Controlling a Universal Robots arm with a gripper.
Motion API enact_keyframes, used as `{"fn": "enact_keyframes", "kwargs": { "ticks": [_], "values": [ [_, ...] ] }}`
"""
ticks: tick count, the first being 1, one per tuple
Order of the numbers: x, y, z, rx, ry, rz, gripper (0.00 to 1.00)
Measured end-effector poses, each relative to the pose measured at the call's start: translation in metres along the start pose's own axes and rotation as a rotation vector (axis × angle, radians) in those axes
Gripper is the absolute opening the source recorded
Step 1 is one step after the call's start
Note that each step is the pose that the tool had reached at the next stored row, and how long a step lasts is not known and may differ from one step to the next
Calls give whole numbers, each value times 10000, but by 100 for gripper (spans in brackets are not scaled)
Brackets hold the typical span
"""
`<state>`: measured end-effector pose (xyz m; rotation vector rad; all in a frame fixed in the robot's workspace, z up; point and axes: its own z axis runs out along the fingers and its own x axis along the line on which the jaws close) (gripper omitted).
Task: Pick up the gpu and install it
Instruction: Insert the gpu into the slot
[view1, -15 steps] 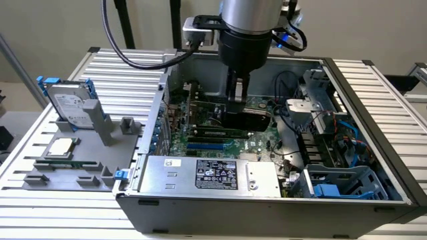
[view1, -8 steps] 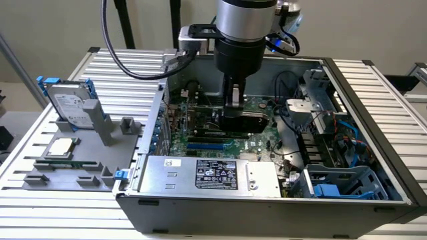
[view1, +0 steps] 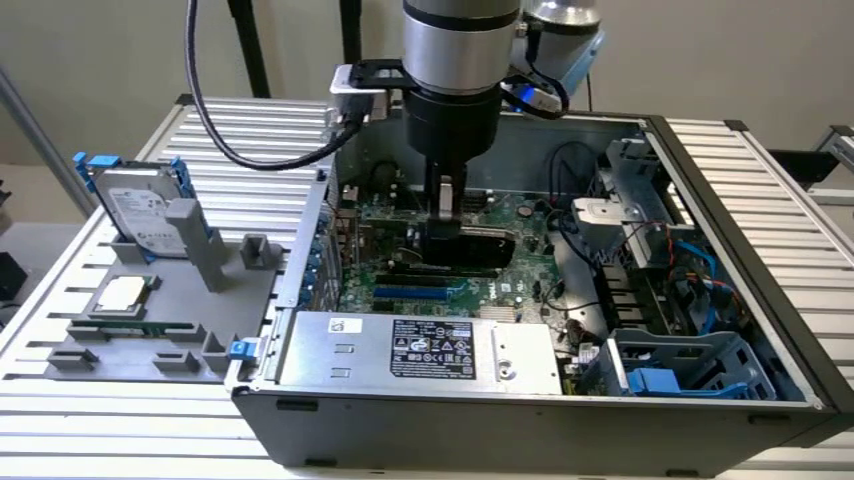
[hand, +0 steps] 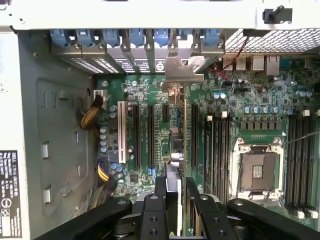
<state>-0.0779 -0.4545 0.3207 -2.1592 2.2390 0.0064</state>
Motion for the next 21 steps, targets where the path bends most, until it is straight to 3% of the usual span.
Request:
{"fn": "enact_keyframes", "kwargs": {
  "ticks": [5, 8, 13, 21],
  "values": [
    [5, 125, 50, 156, -122, -1, 0],
    [7, 164, 88, 213, -194, -1, 0],
    [10, 189, 170, 248, -267, 0, 0],
    [15, 215, 316, 259, -296, 0, 0]
  ]
}}
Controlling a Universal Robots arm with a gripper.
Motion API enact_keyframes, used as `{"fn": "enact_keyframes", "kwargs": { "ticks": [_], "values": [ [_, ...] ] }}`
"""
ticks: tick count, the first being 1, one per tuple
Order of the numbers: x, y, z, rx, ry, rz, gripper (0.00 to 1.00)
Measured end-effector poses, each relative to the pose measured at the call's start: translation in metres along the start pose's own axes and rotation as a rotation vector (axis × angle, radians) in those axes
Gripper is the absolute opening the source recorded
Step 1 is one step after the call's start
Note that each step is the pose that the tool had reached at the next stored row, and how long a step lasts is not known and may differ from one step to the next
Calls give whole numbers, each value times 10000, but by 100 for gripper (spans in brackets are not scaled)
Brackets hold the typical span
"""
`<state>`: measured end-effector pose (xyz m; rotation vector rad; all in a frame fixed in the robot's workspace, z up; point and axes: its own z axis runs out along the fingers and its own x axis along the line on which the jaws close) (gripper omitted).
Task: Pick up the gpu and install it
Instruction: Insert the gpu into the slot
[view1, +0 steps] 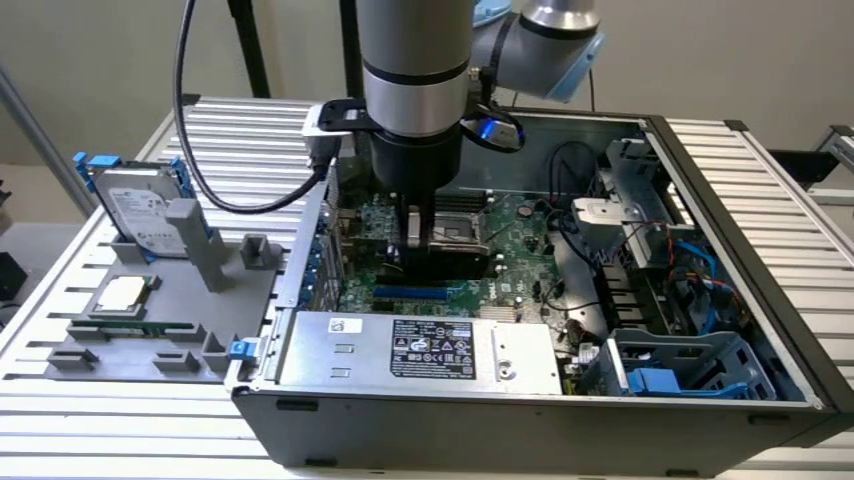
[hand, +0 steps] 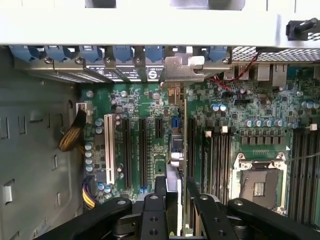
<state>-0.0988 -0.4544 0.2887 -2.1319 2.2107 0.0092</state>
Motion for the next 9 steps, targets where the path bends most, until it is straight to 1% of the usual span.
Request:
{"fn": "enact_keyframes", "kwargs": {
  "ticks": [6, 9],
  "values": [
    [6, 14, 106, 0, -26, 7, 0],
    [9, 25, 136, -2, -66, 9, 0]
  ]
}}
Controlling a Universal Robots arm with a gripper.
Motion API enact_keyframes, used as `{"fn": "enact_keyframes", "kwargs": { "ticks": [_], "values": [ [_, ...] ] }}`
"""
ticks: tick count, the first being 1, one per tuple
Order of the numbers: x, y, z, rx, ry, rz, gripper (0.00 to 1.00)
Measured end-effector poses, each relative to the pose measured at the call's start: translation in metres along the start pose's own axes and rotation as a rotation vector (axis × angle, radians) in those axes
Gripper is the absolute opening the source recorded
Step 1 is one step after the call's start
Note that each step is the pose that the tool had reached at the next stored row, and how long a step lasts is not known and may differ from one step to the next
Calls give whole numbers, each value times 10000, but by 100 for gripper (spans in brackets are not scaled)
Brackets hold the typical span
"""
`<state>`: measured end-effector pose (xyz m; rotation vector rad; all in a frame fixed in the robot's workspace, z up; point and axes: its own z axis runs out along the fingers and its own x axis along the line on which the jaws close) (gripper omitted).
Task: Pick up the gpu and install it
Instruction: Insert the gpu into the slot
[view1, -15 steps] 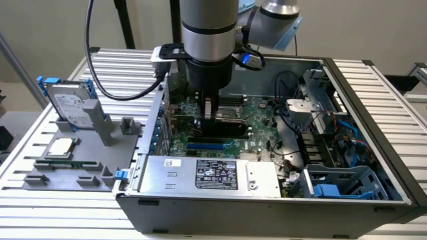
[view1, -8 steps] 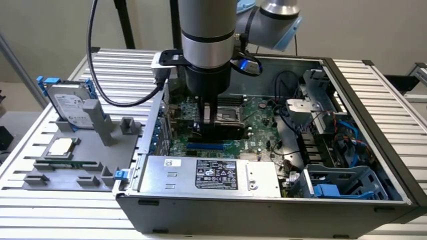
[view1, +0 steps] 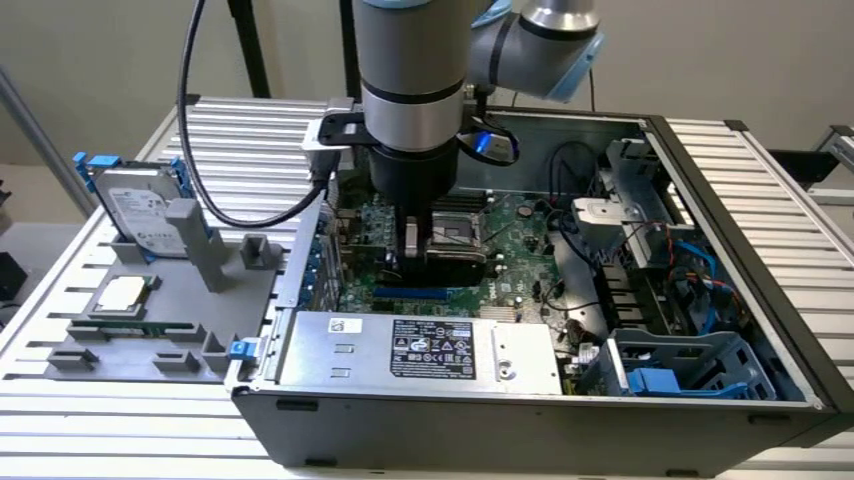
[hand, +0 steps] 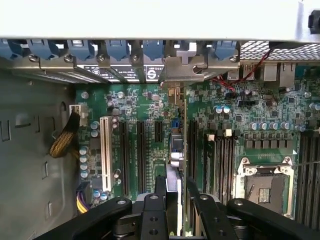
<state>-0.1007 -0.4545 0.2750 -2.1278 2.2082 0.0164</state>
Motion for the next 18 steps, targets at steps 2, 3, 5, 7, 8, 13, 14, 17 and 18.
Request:
{"fn": "enact_keyframes", "kwargs": {
  "ticks": [2, 3, 5, 7, 8, 13, 14, 17, 18],
  "values": [
    [1, 3, 13, -3, -45, 2, 0],
    [1, 4, 19, -6, -77, 5, 0],
    [1, 4, 26, -30, -136, 9, 0],
    [2, 4, 33, -72, -176, 14, 0],
    [2, 5, 34, -98, -181, 16, 0],
    [5, 5, 35, -144, -183, 19, 0],
    [5, 5, 35, -144, -184, 19, 0],
    [6, 6, 53, -157, -181, 20, 0],
    [6, 6, 61, -171, -179, 20, 0]
  ]
}}
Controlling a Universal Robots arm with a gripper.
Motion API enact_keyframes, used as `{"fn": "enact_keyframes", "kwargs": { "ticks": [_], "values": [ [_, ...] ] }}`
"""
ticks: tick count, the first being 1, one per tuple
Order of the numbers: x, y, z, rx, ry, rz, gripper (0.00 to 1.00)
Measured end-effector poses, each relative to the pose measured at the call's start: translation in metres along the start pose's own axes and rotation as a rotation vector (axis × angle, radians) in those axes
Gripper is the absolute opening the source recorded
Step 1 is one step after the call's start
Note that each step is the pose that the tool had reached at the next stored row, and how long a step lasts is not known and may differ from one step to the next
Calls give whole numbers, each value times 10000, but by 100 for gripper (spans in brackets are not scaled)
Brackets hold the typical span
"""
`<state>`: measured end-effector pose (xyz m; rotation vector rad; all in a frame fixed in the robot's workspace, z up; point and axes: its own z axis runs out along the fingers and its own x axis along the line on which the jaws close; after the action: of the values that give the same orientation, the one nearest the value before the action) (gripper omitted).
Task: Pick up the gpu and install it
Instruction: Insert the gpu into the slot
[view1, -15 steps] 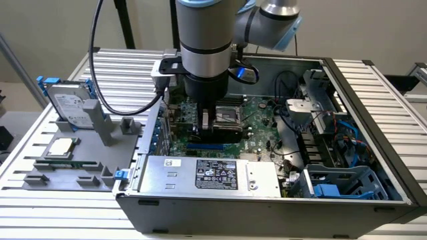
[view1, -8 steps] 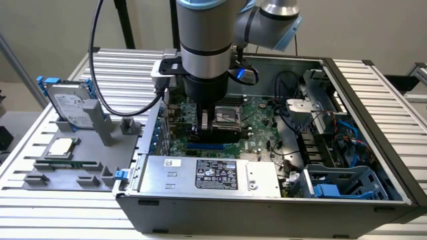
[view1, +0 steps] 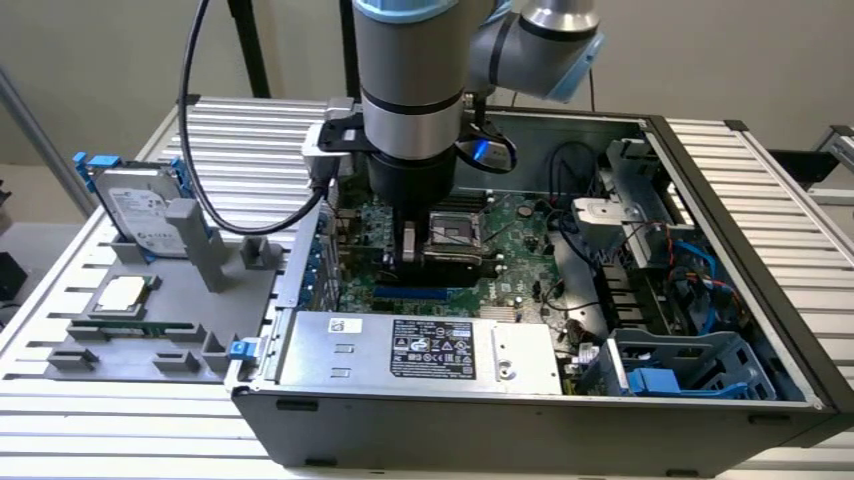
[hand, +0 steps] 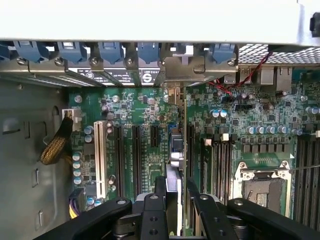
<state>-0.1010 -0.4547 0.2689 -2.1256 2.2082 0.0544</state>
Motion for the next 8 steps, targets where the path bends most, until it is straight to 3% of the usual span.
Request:
{"fn": "enact_keyframes", "kwargs": {
  "ticks": [8],
  "values": [
    [3, 2, 32, -216, 62, 17, 0]
  ]
}}
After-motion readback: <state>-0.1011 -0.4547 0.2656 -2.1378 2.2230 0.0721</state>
